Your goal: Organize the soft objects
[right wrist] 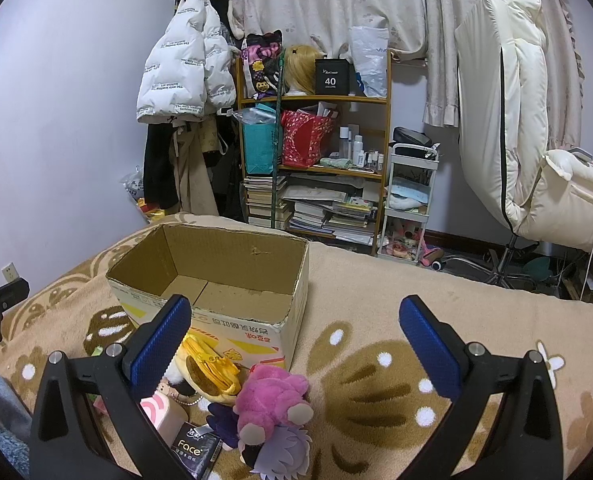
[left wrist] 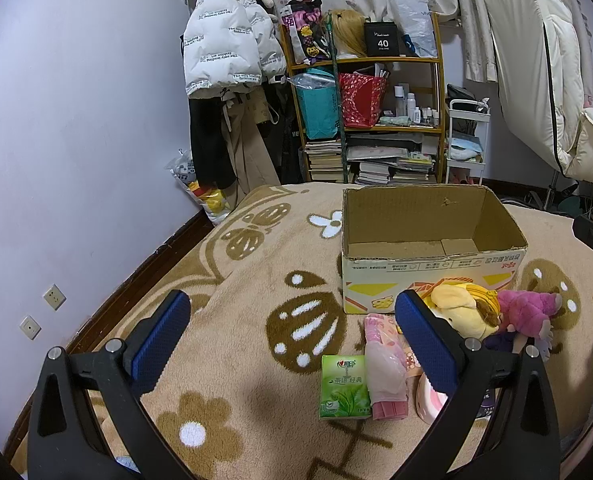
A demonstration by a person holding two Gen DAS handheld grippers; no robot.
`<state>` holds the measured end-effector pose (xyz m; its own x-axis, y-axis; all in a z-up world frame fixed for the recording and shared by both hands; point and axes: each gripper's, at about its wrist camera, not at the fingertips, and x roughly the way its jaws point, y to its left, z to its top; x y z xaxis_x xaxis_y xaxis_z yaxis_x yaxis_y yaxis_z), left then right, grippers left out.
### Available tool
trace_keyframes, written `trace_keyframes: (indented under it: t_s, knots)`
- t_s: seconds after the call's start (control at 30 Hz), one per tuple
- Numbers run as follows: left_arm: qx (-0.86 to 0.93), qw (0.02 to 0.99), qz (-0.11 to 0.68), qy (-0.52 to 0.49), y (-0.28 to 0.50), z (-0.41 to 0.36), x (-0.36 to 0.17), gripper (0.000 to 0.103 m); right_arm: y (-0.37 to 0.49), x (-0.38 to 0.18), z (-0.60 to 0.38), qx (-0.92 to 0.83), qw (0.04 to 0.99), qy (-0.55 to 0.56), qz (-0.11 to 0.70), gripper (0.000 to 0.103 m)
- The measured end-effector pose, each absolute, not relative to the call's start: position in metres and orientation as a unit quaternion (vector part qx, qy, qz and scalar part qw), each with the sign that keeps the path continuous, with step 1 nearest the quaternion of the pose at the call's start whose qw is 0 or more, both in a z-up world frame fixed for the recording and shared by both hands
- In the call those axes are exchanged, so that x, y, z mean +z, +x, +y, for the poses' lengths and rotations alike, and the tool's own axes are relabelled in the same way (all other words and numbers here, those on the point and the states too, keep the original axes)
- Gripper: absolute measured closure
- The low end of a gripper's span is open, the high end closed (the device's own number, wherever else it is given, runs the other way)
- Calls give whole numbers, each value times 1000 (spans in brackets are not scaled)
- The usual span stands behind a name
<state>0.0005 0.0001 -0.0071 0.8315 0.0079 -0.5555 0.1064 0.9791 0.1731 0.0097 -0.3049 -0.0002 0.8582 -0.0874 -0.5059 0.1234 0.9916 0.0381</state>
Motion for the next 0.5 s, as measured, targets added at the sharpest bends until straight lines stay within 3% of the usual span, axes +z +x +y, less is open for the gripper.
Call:
trace_keyframes:
  t_s: [0.5]
  knots:
    - [-21, 948, 302, 97, 4, 10, -14, 2, 10, -3, -301, -55, 963, 34, 263, 0]
